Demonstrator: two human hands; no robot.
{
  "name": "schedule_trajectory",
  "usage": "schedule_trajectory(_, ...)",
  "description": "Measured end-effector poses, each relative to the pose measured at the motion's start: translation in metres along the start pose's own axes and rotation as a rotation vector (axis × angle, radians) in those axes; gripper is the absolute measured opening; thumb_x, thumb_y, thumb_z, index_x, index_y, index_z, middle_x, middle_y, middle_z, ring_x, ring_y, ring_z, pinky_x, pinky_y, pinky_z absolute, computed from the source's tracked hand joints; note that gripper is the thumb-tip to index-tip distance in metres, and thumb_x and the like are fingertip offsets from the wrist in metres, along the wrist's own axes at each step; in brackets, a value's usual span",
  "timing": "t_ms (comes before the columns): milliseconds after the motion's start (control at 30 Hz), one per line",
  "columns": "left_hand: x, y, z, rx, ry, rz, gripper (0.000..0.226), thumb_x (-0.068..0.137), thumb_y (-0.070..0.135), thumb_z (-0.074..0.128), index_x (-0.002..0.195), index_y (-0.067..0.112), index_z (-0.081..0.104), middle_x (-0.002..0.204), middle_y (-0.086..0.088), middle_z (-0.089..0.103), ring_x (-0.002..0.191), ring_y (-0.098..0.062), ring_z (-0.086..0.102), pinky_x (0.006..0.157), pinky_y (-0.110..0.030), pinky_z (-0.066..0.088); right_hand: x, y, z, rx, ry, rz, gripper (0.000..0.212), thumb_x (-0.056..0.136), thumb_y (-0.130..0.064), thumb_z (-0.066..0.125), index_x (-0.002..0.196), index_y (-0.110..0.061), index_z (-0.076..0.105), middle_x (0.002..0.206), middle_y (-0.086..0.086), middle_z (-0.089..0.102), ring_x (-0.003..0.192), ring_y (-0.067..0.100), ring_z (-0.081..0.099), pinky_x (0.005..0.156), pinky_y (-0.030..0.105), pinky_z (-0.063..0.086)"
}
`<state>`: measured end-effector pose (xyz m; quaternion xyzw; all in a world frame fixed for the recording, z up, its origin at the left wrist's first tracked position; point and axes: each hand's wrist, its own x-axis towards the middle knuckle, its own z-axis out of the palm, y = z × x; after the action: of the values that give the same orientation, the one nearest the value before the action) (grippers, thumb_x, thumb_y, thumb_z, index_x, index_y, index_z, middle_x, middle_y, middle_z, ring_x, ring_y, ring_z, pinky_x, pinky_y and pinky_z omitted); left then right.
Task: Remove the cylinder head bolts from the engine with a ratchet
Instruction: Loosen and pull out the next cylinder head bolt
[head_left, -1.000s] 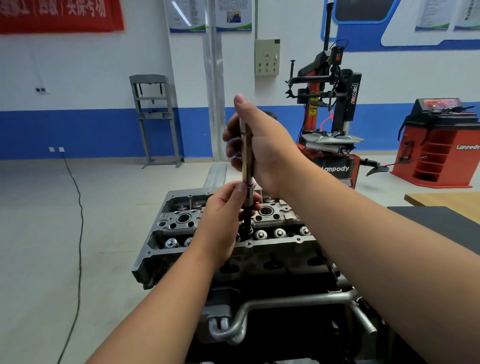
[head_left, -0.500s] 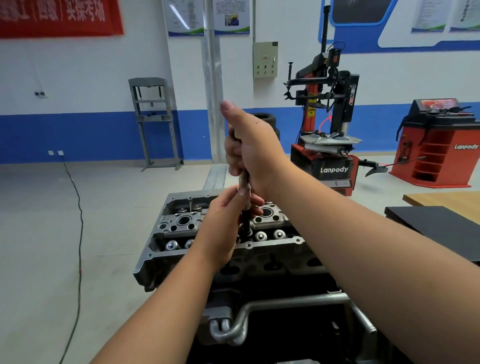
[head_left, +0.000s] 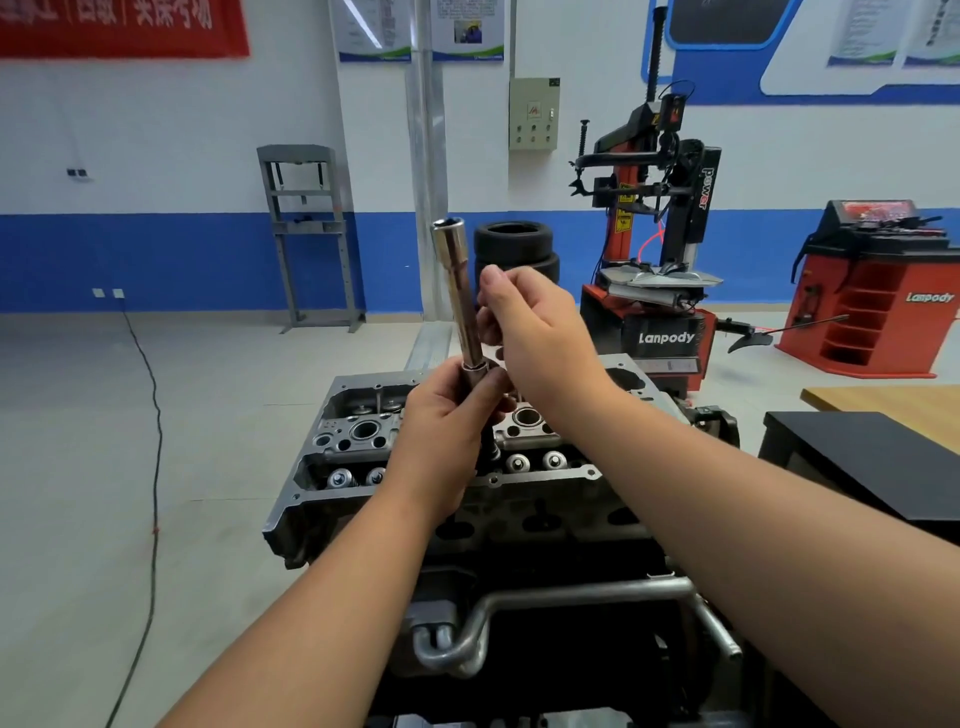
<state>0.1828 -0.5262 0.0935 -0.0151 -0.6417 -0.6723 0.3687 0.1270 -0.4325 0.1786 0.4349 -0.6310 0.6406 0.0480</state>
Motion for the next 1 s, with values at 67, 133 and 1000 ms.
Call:
schedule_trajectory(67, 0.0, -0.001, 0.0, -0.01, 0.01, 0.011, 0.011, 0.098, 0.031, 0.068, 0.101, 0.025, 0.075, 0.089, -0.002, 0.074, 0.085, -0.017, 0.07, 0.077, -0.022, 0.055, -0.002, 0.008, -0.008, -0.123, -0.037, 0.034, 0.032, 0.101, -0.039, 0.051, 0.09, -0.011, 0.063, 0.079, 0.004, 0.063, 0.074, 0.018, 0.059, 0.078, 0.05, 0.054)
schedule_trajectory(133, -0.001, 0.001, 0.002, -0.034, 0.024, 0.026, 0.01, 0.097, 0.029, 0.067, 0.099, 0.025, 0.076, 0.089, -0.003, 0.074, 0.084, -0.016, 0.07, 0.076, -0.022, 0.055, -0.006, 0.018, -0.013, -0.215, -0.108, 0.094, 0.027, 0.101, -0.037, 0.053, 0.089, -0.016, 0.064, 0.077, 0.0, 0.064, 0.073, 0.014, 0.06, 0.07, 0.041, 0.054)
schedule_trajectory(1000, 0.024, 0.053, -0.007, -0.107, 0.239, -0.09, 0.012, 0.105, 0.025, 0.058, 0.097, 0.016, 0.058, 0.066, 0.008, 0.062, 0.062, -0.009, 0.063, 0.067, -0.033, 0.058, -0.024, 0.043, -0.009, -0.893, -0.556, 0.109, 0.027, 0.081, -0.046, 0.076, 0.097, -0.025, 0.072, 0.09, -0.004, 0.067, 0.088, 0.018, 0.06, 0.073, 0.03, 0.049)
